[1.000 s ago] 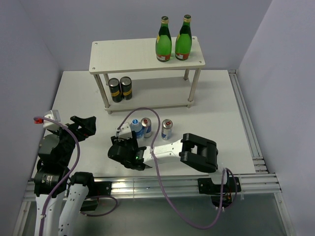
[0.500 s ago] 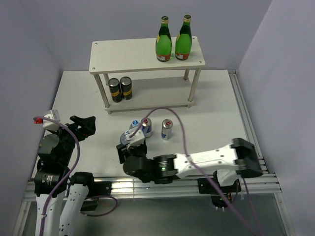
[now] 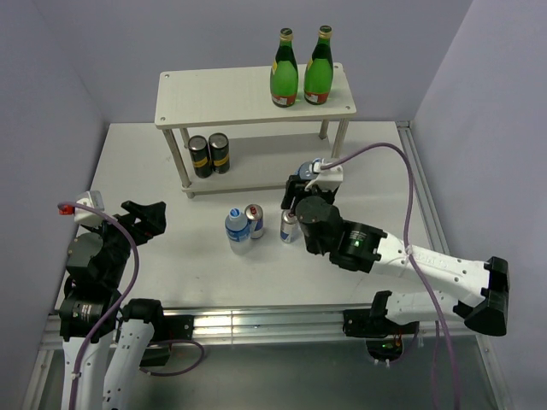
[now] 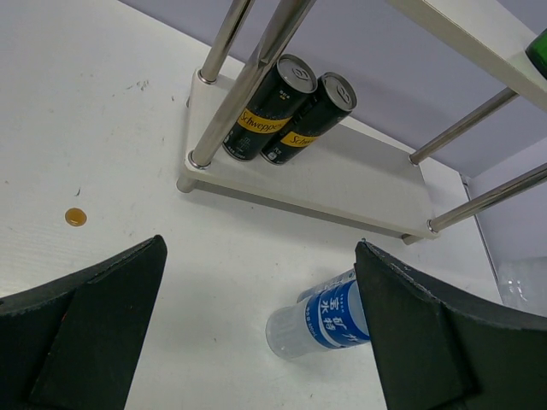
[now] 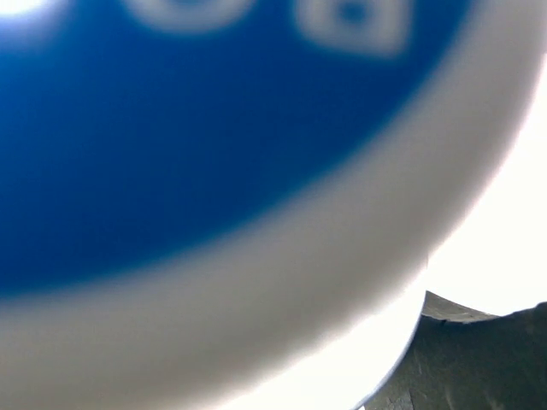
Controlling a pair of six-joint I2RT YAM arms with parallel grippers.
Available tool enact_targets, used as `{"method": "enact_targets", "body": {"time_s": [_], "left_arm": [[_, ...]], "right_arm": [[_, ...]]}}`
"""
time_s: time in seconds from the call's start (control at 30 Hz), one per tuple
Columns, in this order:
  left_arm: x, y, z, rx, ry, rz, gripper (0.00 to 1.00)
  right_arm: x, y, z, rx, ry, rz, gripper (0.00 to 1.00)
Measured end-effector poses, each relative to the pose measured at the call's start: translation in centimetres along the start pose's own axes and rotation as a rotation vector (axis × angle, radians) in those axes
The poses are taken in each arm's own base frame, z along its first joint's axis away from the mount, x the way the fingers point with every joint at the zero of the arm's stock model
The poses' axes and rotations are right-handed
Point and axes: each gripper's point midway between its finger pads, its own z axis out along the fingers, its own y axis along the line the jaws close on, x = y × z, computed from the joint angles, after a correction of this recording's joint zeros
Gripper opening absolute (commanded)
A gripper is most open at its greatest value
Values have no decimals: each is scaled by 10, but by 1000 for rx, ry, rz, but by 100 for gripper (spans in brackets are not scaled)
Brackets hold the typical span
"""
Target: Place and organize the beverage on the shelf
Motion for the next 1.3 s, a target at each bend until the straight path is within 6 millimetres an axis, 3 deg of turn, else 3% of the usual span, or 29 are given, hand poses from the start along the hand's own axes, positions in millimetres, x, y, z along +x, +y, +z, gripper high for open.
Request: {"method": "enact_targets", "body": {"time_s": [0.1, 0.3, 0.67, 0.93, 1.3], "left_arm": [[0, 0, 0, 0, 0, 0, 99], [0, 0, 0, 0, 0, 0, 99], [0, 0, 0, 0, -1, 0, 99], [0, -1, 0, 3, 1, 0, 99], [0, -1, 0, 6, 2, 0, 99]], "right_arm": [[7, -22, 16, 57, 18, -41, 0], [7, -37, 46, 90, 27, -38, 0], [61, -87, 120, 216, 162, -76, 0], [99, -100, 165, 258, 236, -94, 0], [94, -100, 215, 303, 167, -58, 0]]}}
